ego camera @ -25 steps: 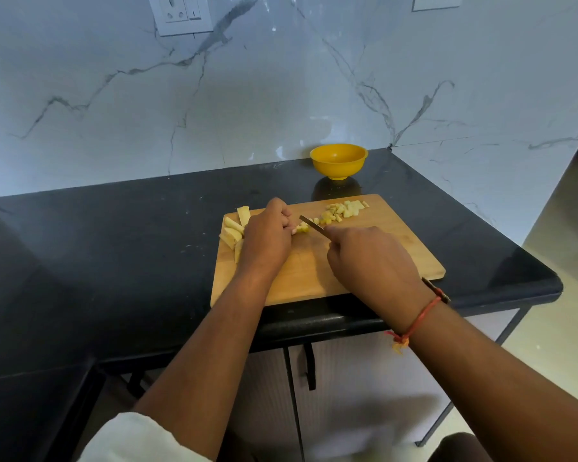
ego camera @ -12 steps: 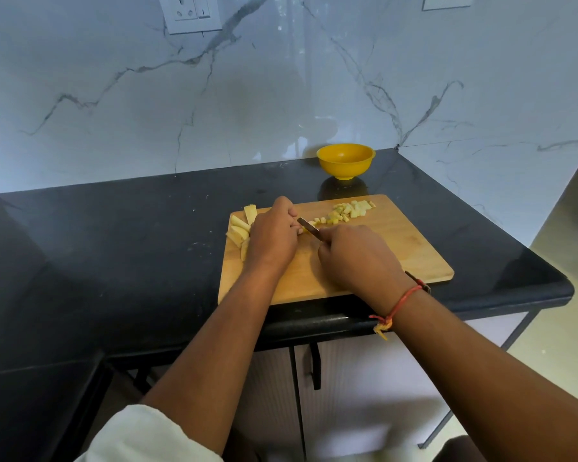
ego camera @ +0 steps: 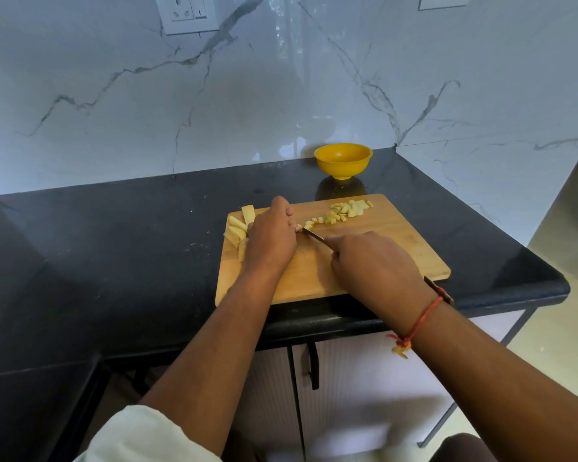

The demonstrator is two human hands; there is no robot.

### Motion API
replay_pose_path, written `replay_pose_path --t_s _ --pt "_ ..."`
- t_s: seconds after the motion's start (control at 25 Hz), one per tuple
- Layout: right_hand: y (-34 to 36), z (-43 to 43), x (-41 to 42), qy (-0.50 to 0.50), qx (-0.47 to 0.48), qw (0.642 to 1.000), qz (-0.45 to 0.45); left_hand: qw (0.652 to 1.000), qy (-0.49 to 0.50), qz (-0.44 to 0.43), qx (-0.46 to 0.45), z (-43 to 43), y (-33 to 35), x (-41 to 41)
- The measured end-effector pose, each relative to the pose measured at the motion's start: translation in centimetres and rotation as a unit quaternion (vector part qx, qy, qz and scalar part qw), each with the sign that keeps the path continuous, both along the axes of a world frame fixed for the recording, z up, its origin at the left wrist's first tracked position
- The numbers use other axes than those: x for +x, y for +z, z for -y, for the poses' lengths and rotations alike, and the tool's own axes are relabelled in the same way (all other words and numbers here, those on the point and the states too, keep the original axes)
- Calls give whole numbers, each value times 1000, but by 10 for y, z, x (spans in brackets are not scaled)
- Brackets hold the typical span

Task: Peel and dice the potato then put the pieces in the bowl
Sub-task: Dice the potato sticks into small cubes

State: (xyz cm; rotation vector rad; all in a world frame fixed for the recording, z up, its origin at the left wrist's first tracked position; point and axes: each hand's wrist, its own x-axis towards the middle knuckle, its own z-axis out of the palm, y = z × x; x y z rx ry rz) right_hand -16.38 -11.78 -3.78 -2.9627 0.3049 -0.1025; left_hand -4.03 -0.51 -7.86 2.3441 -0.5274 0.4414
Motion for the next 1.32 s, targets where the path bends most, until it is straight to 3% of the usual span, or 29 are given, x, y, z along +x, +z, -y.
replay_pose_path --t_s 0.36,0.64,0.72,0.88,1.0,1.16,1.32 --pt "-8 17 4 -32 34 989 138 1000 -15 1 6 -1 -1 0" --pt "0 33 22 -41 174 982 61 999 -42 -9 4 -2 0 -1" --pt "4 44 25 -48 254 966 14 999 -40 -2 8 -1 0 -1" --pt "6 56 20 -46 376 925 11 999 -38 9 19 0 0 -1" --pt "16 58 10 -65 355 932 11 999 -38 18 22 0 2 -4" --pt "6 49 13 -56 248 958 131 996 -47 61 53 3 6 -11" --pt "-10 40 17 -61 197 963 174 992 -61 67 89 4 11 -11"
